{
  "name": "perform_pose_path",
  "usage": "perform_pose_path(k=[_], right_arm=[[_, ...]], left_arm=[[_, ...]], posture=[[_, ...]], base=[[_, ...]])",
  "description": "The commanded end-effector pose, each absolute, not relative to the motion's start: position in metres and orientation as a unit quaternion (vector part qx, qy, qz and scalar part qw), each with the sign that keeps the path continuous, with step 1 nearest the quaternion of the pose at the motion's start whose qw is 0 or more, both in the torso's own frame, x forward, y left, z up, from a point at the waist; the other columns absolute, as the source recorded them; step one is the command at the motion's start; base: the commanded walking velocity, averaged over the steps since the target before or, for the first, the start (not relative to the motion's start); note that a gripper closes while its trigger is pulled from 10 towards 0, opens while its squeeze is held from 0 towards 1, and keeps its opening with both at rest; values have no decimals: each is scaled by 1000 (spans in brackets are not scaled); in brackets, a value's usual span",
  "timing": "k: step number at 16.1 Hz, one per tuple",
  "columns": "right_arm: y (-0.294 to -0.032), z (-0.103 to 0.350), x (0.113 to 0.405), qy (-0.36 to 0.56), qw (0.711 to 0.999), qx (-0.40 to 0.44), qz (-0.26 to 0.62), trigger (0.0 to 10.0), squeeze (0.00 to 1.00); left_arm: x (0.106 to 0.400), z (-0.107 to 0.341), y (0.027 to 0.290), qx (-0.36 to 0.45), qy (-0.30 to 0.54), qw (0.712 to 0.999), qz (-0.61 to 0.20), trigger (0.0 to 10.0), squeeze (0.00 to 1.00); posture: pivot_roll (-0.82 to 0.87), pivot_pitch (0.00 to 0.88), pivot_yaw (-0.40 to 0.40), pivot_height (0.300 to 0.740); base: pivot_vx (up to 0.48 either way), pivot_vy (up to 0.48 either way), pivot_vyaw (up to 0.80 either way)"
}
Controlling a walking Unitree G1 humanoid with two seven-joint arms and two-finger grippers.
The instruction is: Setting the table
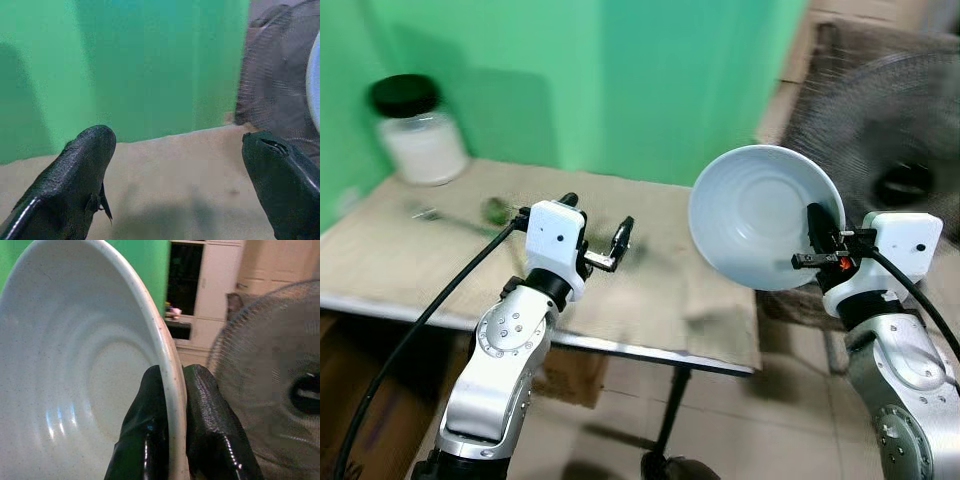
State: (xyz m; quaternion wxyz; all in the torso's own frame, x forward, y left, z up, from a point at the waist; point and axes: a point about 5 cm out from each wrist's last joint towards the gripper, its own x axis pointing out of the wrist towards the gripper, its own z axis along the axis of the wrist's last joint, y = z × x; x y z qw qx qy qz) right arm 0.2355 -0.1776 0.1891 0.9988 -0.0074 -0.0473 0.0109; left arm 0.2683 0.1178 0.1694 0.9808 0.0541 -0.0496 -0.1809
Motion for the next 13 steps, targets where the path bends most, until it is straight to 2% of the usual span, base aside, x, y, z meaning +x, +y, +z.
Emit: perform_pose_path(k=[1,3,6,7,10,11,12,13], right_arm=[[-176,200,234,-68,998,0,12,10000,0],[-177,201,234,-73,997,13,9,10000,0],[-181,199,234,-72,997,4,-6,10000,0],[-181,199,234,-68,998,6,-6,10000,0],[-182,198,233,-64,998,-2,0,10000,0],[-183,198,233,-64,998,-4,1,10000,0],[-183,198,234,-63,998,-5,3,10000,0],[-182,197,234,-63,998,-2,4,10000,0]], left_arm=[[269,171,117,58,-53,979,-186,10000,400],[270,170,116,55,-52,980,-185,10000,400],[269,173,108,39,-61,975,-211,10000,392],[269,172,106,40,-64,978,-195,10000,408],[267,173,107,14,-73,980,-184,10000,400],[267,173,109,19,-71,981,-181,10000,345],[268,172,113,28,-67,984,-165,10000,369],[267,174,113,-21,-58,982,-178,10000,412]], posture=[[-42,0,-37,740],[-47,0,-34,740],[-58,0,-35,740],[-63,0,-35,740],[-48,0,-58,740],[-48,0,-59,740],[-45,0,-65,740],[-43,0,-66,740]], base=[[0,0,-800],[0,0,-800],[0,0,0],[0,0,0],[0,0,-800],[0,0,-800],[0,0,-800],[0,0,-800]])
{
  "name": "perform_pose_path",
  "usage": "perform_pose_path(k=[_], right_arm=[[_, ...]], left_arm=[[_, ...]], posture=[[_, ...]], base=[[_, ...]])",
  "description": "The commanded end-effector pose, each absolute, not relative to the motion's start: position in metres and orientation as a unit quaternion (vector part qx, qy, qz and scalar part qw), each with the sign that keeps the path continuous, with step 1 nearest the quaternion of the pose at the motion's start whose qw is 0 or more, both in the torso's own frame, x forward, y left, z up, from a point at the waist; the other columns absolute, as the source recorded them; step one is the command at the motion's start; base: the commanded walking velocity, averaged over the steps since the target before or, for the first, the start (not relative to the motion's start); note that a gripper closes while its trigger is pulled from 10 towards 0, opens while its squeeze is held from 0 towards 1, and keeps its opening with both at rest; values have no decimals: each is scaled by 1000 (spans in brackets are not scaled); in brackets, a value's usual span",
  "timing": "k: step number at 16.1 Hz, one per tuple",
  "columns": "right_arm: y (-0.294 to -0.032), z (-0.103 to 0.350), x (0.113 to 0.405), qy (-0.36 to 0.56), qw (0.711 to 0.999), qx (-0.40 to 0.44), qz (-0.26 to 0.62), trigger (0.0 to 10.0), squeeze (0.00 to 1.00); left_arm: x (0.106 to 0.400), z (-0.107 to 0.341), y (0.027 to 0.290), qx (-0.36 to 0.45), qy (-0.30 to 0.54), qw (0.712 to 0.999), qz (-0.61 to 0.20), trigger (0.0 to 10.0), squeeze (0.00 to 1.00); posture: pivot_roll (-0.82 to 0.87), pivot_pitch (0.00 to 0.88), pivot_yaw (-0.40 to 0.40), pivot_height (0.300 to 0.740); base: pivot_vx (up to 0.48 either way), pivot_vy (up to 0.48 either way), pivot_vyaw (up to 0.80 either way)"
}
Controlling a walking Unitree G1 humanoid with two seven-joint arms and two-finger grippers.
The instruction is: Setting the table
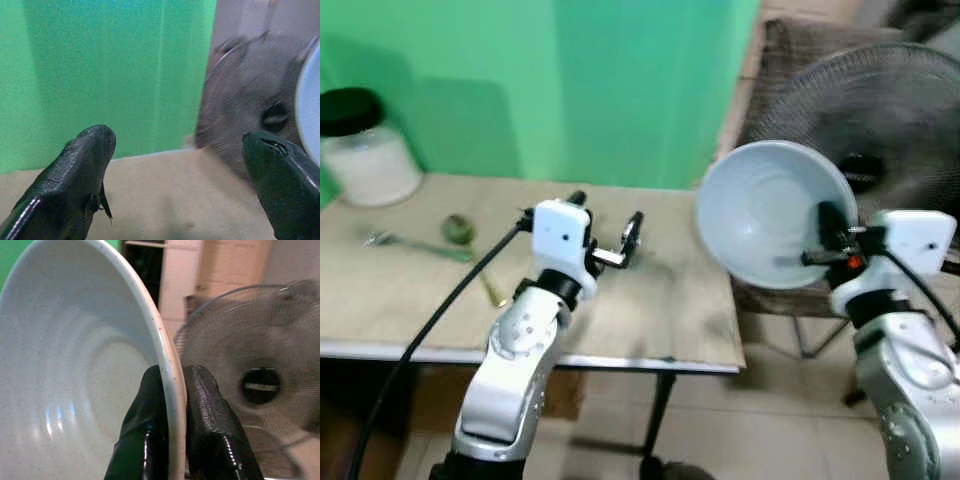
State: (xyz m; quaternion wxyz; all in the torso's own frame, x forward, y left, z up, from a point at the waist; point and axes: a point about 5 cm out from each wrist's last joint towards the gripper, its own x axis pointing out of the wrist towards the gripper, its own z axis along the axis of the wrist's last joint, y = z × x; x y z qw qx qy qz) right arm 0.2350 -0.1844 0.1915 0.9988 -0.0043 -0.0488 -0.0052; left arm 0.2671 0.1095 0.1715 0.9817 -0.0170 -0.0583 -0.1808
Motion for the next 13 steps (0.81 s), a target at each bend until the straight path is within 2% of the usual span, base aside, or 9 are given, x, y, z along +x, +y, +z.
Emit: perform_pose_path(k=[1,6,7,8,11,12,13], right_arm=[[-182,197,234,-63,998,0,4,10000,0],[-184,196,235,-61,998,15,-5,10000,0],[-184,196,235,-58,998,19,-7,10000,0],[-186,195,234,-56,998,18,-14,10000,0],[-188,194,235,-53,998,32,-27,10000,0],[-188,194,235,-54,998,32,-27,10000,0],[-188,194,235,-55,998,32,-27,10000,0]], left_arm=[[266,176,113,-54,-55,979,-188,10000,490],[270,177,115,0,-64,984,-168,10000,451],[269,177,115,0,-62,983,-174,10000,439],[271,178,119,0,-62,986,-156,10000,357],[273,176,122,7,-30,992,-121,10000,384],[273,175,121,-11,-19,991,-132,10000,384],[272,175,119,-24,-18,988,-150,10000,341]], posture=[[-40,0,-67,740],[-41,0,-65,740],[-40,0,-63,740],[-42,0,-61,740],[-41,0,-59,740],[-42,0,-57,740],[-42,0,-57,740]], base=[[0,0,-800],[0,0,-800],[0,0,-800],[0,0,-800],[0,0,-800],[0,0,-800],[0,0,-800]])
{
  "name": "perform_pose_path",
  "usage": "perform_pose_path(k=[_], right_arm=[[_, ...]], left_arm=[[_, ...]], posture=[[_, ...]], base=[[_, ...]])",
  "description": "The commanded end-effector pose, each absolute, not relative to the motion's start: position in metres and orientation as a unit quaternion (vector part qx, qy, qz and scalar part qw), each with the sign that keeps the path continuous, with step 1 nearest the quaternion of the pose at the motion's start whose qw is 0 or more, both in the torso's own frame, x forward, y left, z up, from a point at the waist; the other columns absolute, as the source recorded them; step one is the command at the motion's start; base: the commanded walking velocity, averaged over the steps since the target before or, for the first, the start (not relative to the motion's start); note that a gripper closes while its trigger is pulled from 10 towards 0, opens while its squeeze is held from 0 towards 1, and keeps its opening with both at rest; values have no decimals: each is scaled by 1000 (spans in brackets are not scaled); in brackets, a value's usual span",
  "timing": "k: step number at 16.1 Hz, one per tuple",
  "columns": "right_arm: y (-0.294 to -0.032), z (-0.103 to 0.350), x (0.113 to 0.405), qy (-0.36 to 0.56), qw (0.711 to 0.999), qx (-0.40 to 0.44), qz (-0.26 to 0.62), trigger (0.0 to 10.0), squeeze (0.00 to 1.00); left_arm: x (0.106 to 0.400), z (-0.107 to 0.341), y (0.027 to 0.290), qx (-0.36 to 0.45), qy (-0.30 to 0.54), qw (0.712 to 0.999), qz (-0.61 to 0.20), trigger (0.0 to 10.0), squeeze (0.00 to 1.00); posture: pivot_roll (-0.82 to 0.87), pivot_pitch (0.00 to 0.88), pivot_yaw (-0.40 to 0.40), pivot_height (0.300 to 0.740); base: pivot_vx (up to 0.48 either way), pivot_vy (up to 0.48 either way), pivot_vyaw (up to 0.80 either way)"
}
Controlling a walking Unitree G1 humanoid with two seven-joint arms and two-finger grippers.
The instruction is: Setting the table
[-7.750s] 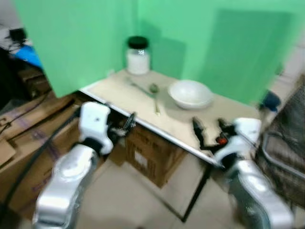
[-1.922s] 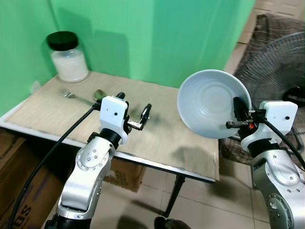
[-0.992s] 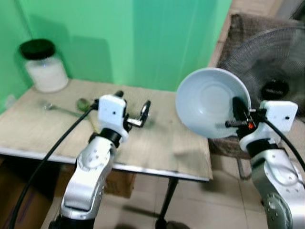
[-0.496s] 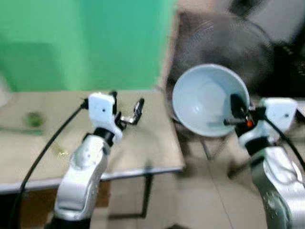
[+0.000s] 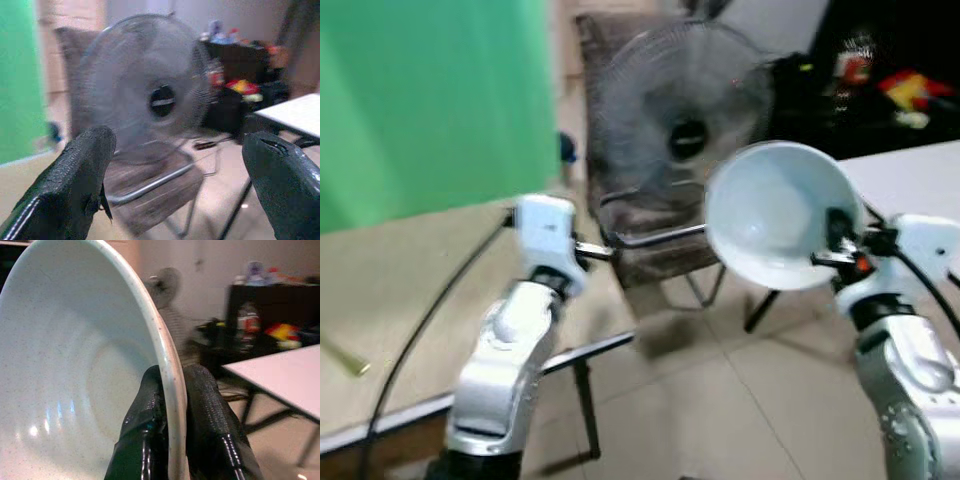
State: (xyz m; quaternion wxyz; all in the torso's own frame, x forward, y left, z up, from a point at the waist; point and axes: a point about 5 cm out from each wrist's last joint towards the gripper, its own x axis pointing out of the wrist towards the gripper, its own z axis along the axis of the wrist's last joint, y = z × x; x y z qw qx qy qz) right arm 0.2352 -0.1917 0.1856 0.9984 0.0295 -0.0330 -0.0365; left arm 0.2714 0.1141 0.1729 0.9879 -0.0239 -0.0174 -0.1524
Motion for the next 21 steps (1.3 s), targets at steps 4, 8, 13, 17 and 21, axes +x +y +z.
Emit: perform_pose_path(k=[4,8,13,17,21], right_arm=[[-190,192,233,-48,998,22,-36,10000,0],[-192,189,228,-40,998,18,-43,10000,0],[-190,180,219,-17,999,18,-43,10000,0],[-206,170,212,4,994,60,-94,10000,0],[-208,170,210,19,987,108,-115,10000,0]], left_arm=[[270,174,119,25,-39,984,-173,10000,0],[267,168,122,43,-22,982,-181,10000,0],[267,164,125,44,-12,985,-164,10000,0],[270,169,128,59,-25,987,-144,10000,0],[266,159,129,55,-2,988,-146,10000,0]], posture=[[-43,0,-48,740],[-44,0,-45,740],[-50,0,-25,740],[-44,0,-29,740],[-55,0,-29,740]], base=[[0,0,-800],[0,0,-800],[0,0,-800],[0,0,-800],[0,0,-800]])
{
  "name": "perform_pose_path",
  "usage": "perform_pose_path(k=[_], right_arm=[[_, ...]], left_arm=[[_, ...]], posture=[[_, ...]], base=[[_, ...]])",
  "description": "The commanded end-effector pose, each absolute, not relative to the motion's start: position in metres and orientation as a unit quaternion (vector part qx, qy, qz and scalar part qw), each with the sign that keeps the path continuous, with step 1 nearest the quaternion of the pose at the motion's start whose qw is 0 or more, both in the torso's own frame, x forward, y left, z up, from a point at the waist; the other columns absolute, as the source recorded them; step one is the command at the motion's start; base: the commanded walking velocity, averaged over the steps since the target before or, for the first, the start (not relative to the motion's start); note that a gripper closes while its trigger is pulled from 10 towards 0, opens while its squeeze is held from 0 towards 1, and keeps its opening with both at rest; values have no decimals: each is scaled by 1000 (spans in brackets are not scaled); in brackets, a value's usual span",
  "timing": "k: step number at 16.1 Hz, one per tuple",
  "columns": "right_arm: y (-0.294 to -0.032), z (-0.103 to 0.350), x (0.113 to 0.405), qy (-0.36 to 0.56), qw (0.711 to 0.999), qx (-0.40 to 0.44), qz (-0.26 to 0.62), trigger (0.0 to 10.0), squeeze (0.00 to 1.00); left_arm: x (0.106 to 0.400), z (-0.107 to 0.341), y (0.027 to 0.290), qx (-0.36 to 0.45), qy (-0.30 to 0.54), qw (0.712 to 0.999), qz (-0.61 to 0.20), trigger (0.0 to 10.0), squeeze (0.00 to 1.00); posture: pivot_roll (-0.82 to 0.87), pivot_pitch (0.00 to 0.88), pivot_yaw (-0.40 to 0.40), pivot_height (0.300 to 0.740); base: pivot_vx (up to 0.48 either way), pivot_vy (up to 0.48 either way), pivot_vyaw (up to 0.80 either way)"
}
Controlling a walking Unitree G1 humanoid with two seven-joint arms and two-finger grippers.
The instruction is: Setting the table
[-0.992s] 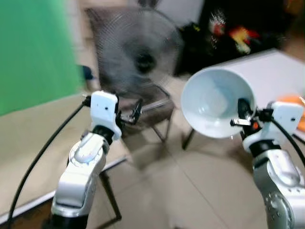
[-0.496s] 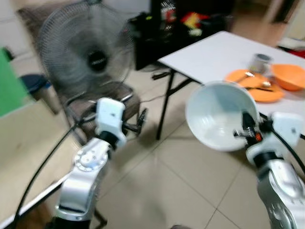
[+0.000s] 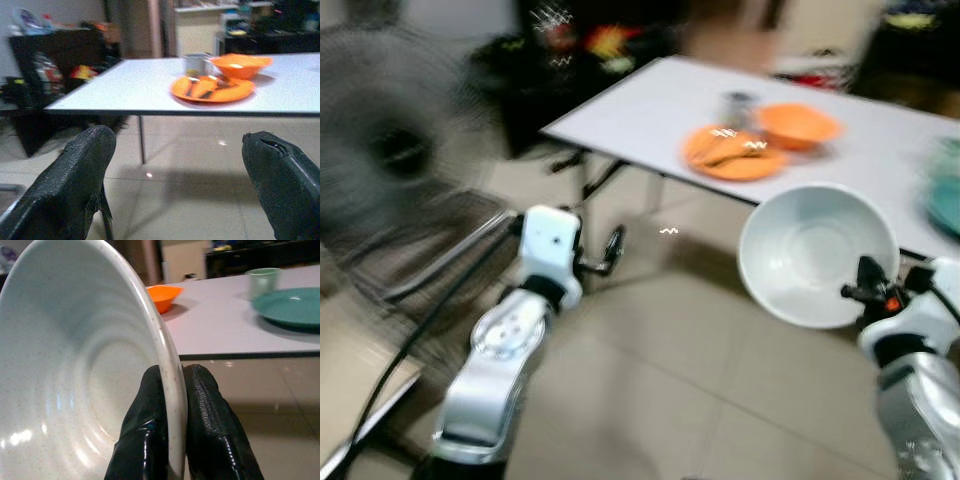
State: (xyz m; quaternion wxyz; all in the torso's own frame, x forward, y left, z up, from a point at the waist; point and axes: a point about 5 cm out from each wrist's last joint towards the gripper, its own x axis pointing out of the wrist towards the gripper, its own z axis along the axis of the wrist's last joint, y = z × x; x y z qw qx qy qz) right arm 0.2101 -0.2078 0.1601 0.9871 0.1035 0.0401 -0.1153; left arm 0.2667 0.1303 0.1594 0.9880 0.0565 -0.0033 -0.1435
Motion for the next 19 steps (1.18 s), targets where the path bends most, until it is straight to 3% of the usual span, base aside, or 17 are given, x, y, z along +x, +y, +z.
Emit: perform_pose_path(k=[1,8,13,19], right_arm=[[-207,173,212,13,991,75,-110,10000,0],[-211,171,207,23,990,92,-106,10000,0],[-217,173,208,22,984,110,-138,10000,0],[-215,176,211,15,984,114,-133,10000,0]], left_arm=[[264,157,131,49,-1,989,-138,10000,0],[261,157,132,51,-5,988,-146,10000,0],[262,159,129,44,-10,985,-164,10000,0],[266,160,124,45,-14,983,-178,10000,0]], posture=[[-48,0,-36,740],[-44,0,-49,740],[-59,0,-44,740],[-61,0,-30,740]], base=[[0,0,-800],[0,0,-800],[312,0,-800],[390,0,-87]])
